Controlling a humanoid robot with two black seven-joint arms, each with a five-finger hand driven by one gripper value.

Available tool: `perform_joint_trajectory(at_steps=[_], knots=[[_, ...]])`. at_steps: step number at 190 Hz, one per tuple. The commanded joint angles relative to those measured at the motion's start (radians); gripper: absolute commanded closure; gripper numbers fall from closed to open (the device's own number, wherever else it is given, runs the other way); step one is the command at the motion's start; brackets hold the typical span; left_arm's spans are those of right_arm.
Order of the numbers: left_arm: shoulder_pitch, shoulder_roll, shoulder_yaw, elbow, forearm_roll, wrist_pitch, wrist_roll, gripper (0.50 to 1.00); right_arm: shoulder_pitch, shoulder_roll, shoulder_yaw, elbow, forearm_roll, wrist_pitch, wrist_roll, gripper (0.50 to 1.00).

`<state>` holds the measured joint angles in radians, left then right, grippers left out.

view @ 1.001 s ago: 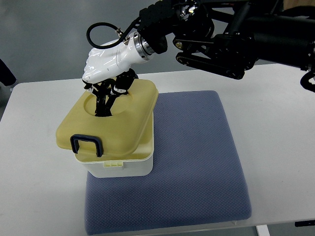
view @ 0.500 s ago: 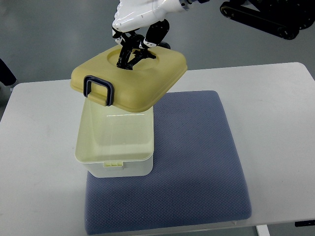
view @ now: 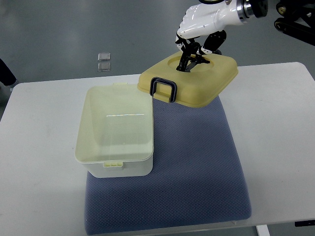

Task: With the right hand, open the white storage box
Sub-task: 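Lift the yellow lid off the box with the right hand, then carry the lid beside the box and lower it onto the mat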

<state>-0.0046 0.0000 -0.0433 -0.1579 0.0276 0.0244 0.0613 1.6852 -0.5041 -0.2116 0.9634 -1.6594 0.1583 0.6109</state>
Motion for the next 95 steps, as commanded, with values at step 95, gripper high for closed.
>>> perform_joint_trajectory(at_steps=[95], knots=[[0.000, 0.000, 0.000, 0.000, 0.000, 0.000, 0.000, 0.500, -0.216, -0.037, -0.020, -0.020, -0.036, -0.146, 0.000, 1.000]])
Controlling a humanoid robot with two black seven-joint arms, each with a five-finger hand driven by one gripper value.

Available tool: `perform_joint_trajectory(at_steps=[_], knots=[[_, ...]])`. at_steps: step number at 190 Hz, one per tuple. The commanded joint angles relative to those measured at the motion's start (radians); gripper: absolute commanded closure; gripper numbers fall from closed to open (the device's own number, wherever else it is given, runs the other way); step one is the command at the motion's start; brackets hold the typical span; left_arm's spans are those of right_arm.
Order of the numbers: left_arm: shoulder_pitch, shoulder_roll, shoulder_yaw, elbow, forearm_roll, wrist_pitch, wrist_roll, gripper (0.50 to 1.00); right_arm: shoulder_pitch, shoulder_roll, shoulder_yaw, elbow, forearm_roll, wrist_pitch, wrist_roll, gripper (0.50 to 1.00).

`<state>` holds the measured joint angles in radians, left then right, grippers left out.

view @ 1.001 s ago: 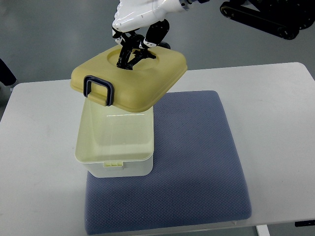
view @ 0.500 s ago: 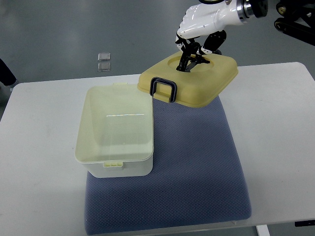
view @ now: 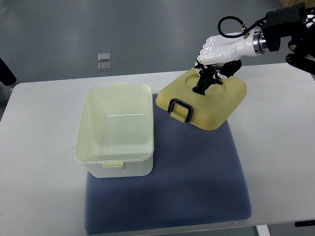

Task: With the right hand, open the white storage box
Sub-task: 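Carry the lid beside the box and lower it onto the mat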

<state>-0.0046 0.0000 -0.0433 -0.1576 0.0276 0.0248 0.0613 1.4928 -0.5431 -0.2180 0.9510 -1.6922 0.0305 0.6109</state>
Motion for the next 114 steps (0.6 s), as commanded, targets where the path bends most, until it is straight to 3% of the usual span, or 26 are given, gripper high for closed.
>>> perform_joint_trajectory(at_steps=[1, 68, 72, 79, 86, 99, 108, 114], knots=[[0.000, 0.000, 0.000, 0.000, 0.000, 0.000, 0.000, 0.500, -0.023, 0.002, -0.014, -0.008, -0.003, -0.018, 0.000, 1.000], [0.000, 0.000, 0.000, 0.000, 0.000, 0.000, 0.000, 0.500, -0.105, 0.037, -0.038, -0.037, -0.001, -0.070, -0.013, 0.993], [0.000, 0.000, 0.000, 0.001, 0.000, 0.000, 0.000, 0.500, -0.109, 0.048, -0.037, -0.037, 0.000, -0.070, -0.020, 0.928], [0.000, 0.000, 0.000, 0.000, 0.000, 0.000, 0.000, 0.500, -0.114, 0.055, -0.034, -0.037, 0.003, -0.075, -0.026, 0.859], [0.000, 0.000, -0.001, 0.001, 0.000, 0.000, 0.000, 0.500, -0.120, 0.060, -0.031, -0.037, 0.006, -0.089, -0.026, 0.744], [0.000, 0.000, -0.001, 0.000, 0.000, 0.000, 0.000, 0.500, -0.131, 0.063, -0.031, -0.035, 0.012, -0.118, -0.025, 0.685], [0.000, 0.000, 0.000, 0.000, 0.000, 0.000, 0.000, 0.500, -0.134, 0.064, -0.031, -0.035, 0.017, -0.139, -0.020, 0.605], [0.000, 0.000, -0.001, 0.000, 0.000, 0.000, 0.000, 0.500, -0.134, 0.064, -0.031, -0.035, 0.020, -0.147, -0.017, 0.583]])
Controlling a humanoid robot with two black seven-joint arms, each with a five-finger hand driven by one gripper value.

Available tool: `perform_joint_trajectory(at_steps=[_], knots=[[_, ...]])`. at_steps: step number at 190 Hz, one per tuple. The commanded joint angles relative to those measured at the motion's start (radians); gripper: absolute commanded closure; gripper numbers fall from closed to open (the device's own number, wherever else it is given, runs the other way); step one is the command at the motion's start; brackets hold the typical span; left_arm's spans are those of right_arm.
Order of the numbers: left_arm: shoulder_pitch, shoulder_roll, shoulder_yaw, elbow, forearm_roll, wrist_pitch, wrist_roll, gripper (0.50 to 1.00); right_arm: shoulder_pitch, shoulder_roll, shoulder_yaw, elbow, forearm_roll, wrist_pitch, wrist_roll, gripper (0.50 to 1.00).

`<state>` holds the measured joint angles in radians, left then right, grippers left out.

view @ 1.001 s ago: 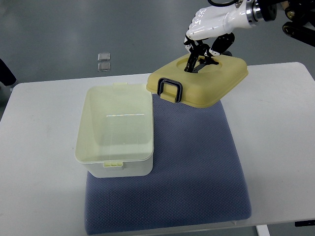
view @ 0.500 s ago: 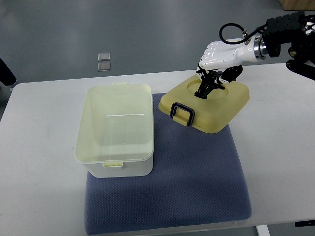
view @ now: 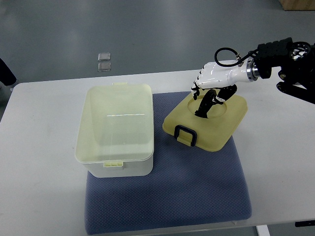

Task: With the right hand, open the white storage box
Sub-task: 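Carry the lid beside the box and lower it onto the mat, then open the right hand and lift it off the lid handle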

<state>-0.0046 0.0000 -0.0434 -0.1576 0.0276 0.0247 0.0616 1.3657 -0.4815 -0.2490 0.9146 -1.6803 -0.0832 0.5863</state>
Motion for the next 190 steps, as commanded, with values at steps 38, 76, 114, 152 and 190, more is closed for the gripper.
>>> perform_joint_trajectory(at_steps=[38, 76, 114, 152, 190], knots=[[0.000, 0.000, 0.000, 0.000, 0.000, 0.000, 0.000, 0.500, 0.009, -0.008, 0.004, 0.007, 0.037, -0.026, 0.013, 0.579], [0.000, 0.000, 0.000, 0.000, 0.000, 0.000, 0.000, 0.500, 0.056, -0.043, 0.025, 0.013, 0.140, 0.200, 0.013, 0.581], [0.000, 0.000, 0.000, 0.000, 0.000, 0.000, 0.000, 0.500, 0.046, -0.075, 0.154, 0.013, 0.215, 0.439, 0.001, 0.574], [0.000, 0.000, 0.000, 0.001, 0.000, 0.000, 0.000, 0.500, -0.019, -0.075, 0.293, -0.006, 0.485, 0.442, -0.025, 0.574], [0.000, 0.000, 0.000, 0.000, 0.000, 0.000, 0.000, 0.500, -0.158, -0.054, 0.476, -0.071, 0.958, 0.442, -0.221, 0.574]])
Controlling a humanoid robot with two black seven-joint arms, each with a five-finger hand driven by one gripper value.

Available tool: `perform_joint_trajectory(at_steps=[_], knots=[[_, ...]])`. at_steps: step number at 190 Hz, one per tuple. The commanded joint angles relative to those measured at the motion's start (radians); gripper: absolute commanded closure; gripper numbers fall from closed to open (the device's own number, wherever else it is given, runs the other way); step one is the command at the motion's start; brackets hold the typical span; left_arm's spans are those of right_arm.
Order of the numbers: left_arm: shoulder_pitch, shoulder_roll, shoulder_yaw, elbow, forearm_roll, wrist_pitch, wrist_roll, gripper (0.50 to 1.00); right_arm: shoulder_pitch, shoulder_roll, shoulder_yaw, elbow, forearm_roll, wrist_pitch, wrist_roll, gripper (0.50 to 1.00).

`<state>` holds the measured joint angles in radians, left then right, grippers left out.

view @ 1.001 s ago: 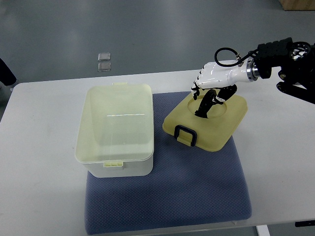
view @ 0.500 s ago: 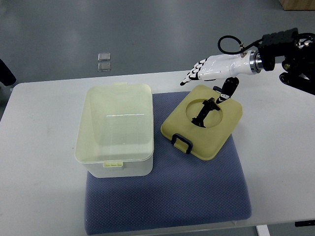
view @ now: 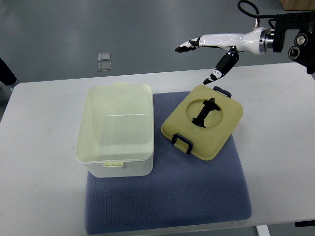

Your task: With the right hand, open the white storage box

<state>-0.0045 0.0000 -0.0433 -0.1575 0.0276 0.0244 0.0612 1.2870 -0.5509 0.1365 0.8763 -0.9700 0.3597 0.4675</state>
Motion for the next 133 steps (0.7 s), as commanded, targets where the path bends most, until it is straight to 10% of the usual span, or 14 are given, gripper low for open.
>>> perform_joint_trajectory(at_steps=[1, 38, 133], knots=[[0.000, 0.000, 0.000, 0.000, 0.000, 0.000, 0.000, 0.500, -0.080, 0.016, 0.090, -0.033, 0.248, -0.001, -0.102, 0.574], [0.000, 0.000, 0.000, 0.000, 0.000, 0.000, 0.000, 0.500, -0.239, 0.104, 0.239, -0.076, 0.678, -0.048, -0.254, 0.572], [0.000, 0.000, 0.000, 0.000, 0.000, 0.000, 0.000, 0.500, -0.387, 0.256, 0.353, -0.161, 1.150, -0.077, -0.339, 0.572]])
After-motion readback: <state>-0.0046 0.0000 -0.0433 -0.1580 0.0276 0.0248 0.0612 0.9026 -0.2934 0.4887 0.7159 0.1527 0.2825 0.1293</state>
